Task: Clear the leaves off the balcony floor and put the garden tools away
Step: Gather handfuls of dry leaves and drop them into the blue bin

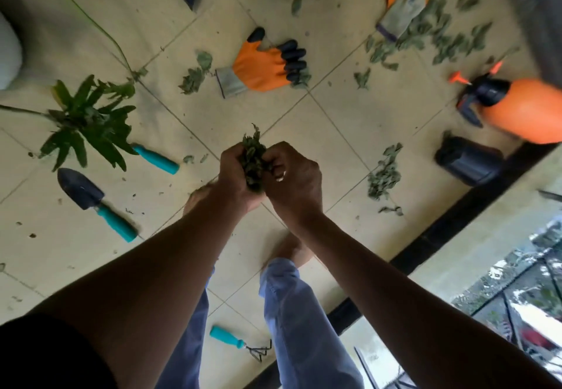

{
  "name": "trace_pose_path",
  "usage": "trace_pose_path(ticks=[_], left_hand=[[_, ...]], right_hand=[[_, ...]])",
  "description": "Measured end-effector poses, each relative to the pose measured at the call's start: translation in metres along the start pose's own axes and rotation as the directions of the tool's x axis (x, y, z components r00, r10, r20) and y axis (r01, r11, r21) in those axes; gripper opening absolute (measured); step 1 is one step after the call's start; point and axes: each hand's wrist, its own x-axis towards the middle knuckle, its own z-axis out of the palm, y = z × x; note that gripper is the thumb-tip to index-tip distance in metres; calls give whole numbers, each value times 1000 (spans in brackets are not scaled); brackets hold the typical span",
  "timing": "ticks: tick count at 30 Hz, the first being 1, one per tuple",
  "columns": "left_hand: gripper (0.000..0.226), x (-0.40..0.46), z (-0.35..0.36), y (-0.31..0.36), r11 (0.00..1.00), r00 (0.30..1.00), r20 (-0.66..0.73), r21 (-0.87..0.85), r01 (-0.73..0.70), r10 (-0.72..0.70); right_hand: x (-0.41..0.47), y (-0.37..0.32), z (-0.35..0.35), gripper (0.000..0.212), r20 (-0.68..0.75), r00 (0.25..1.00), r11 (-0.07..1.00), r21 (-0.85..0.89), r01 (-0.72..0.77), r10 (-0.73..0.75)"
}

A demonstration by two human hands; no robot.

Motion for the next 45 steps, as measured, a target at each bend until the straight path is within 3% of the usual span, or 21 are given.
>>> trace_pose_path(ticks=[4, 7, 9, 14, 20, 24, 28, 33, 41, 45], left_hand=[[25, -36, 15, 5, 995, 998, -22, -79, -55, 53], [56, -52, 13, 18, 992, 993, -48, -57, -112, 110], [66, -63, 11, 26, 990, 991, -11, -48, -134, 133], [43, -71, -11, 45, 988, 992, -21, -93, -123, 121], [42, -32, -46, 66, 976, 992, -32, -179, -126, 122], [33, 7, -76, 78, 973, 996, -58, -213, -85, 74], [30, 34, -101, 93, 976, 996, -65, -204, -71, 59], [44, 53, -123, 112, 974, 996, -30, -208, -88, 84], [48, 57, -139, 127, 947, 996, -40, -311, -83, 74], [44, 57, -143, 126, 944, 997, -36, -322, -74, 66]], right_hand=[[-11, -26, -7, 8, -38, 983, 959, -231, 166, -179], [-22, -49, -13, 5, -17, 948, 916, -264, 302, -318], [-31, -65, -18, 16, -14, 923, 893, -261, 368, -384], [-35, -86, -21, 33, -38, 877, 856, -244, 456, -478], [35, -63, 17, 28, -91, 864, 856, -220, 468, -496], [116, -32, 87, 33, 66, 890, 844, -293, 450, -451], [183, -18, 147, 54, 259, 914, 797, -453, 400, -312], [234, -14, 183, 73, 292, 910, 699, -583, 414, -296], [233, -2, 214, 32, 396, 778, 526, -578, 624, -488], [234, -9, 224, 27, 411, 761, 588, -484, 648, -501]])
